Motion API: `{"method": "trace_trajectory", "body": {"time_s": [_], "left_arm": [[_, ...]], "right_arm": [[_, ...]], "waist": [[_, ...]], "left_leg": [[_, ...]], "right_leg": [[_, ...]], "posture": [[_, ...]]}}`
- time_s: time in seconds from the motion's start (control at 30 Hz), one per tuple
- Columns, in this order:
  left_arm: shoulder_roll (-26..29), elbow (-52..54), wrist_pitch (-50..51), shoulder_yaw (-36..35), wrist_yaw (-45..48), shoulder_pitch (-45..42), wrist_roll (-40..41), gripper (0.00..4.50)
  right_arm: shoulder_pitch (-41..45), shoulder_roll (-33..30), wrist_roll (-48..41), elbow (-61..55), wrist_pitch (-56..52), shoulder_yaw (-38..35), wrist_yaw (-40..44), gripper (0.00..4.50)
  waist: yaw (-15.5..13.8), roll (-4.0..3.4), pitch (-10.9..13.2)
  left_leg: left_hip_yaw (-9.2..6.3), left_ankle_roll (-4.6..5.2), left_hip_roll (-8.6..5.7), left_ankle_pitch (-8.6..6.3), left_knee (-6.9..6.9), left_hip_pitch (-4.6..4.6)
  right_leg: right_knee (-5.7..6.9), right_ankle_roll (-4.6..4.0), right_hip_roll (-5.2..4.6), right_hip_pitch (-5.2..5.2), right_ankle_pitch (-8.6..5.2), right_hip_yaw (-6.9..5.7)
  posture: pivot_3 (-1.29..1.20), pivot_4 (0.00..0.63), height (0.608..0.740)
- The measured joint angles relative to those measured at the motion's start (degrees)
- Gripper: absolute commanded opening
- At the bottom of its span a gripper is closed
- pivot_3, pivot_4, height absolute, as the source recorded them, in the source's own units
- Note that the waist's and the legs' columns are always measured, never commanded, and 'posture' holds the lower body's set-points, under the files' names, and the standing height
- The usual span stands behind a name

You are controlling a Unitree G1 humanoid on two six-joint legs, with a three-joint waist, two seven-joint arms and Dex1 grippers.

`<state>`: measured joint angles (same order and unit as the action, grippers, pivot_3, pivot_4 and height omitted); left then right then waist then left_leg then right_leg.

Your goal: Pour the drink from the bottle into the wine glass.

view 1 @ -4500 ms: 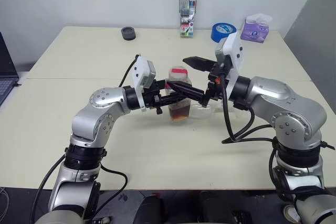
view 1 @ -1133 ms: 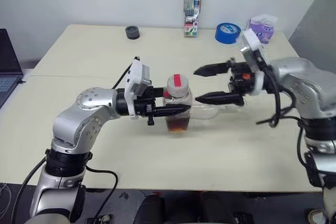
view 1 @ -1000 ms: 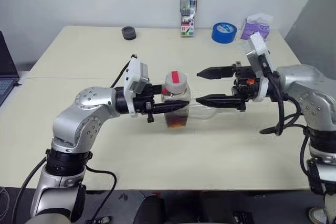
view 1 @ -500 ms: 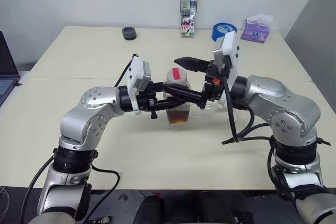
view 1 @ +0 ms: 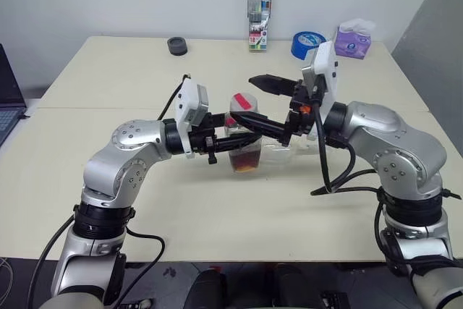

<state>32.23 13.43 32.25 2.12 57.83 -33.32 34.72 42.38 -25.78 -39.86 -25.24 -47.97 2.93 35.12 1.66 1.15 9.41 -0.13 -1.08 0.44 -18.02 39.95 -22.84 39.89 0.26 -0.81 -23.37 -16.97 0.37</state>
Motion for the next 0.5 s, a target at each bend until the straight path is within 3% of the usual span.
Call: {"method": "trace_trajectory", "body": {"time_s": [0.5], "left_arm": [[0.0,-0.76,-0.33,-0.09,0.32,0.0,-0.08,1.82]], "right_arm": [[-1.94,-4.02,-5.23,-1.38,-2.99,-2.34,1.05,4.48]], "waist": [[0.01,0.0,0.0]], "left_leg": [[0.0,0.01,0.0,-0.01,0.0,0.0]], "right_leg": [[0.01,0.0,0.0,0.0,0.0,0.0]], "posture": [[0.0,0.15,0.74]]}}
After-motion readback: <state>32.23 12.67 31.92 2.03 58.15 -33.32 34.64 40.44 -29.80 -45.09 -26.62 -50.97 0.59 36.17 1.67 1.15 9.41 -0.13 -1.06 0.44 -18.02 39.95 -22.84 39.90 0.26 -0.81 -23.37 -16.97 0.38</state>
